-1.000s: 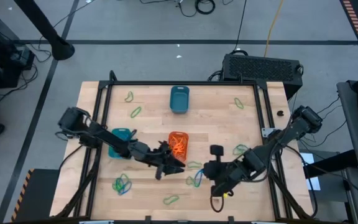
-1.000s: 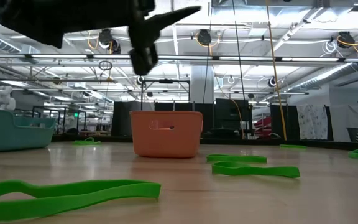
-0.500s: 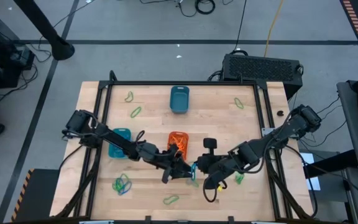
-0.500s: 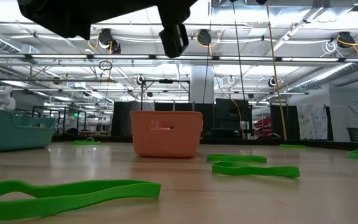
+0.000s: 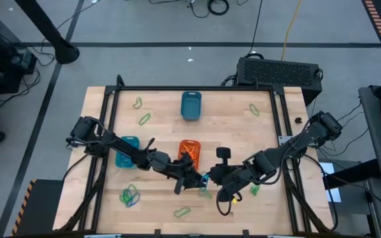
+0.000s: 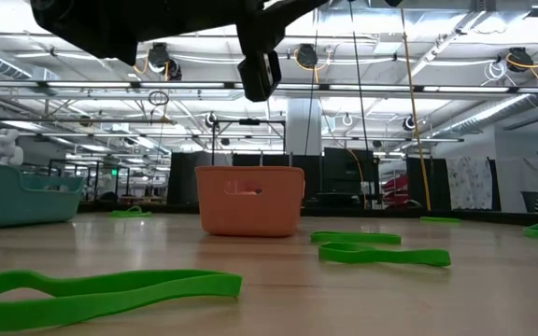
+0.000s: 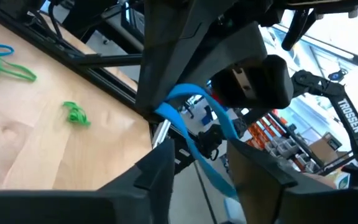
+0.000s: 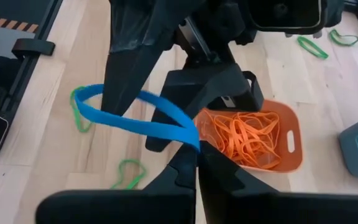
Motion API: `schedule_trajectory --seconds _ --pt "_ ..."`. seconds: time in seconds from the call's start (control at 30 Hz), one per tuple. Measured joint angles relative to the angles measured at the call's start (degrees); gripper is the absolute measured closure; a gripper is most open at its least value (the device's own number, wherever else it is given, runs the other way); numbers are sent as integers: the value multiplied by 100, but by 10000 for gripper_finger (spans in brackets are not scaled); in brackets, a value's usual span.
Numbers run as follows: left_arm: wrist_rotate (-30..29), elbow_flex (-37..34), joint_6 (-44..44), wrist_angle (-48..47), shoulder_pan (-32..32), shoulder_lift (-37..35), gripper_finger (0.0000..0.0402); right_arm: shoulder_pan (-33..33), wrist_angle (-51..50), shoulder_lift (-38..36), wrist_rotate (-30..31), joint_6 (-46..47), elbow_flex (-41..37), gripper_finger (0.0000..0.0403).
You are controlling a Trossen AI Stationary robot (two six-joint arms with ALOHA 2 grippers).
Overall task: Sort rubber bands into baskets
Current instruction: Put the blue rubber band into the green bin
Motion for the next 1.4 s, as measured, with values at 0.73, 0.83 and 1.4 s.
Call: schedule_trajectory --seconds 0.73,0.83,1.4 --pt "610 -4 567 -2458 265 -936 397 9 -791 0 -423 163 0 240" --pt "295 -4 820 -4227 324 -1636 398 9 -1239 0 -710 633 0 234" --pt "-2350 -4 -1138 -13258 466 -4232 399 229 -1791 0 -724 1291 -260 239"
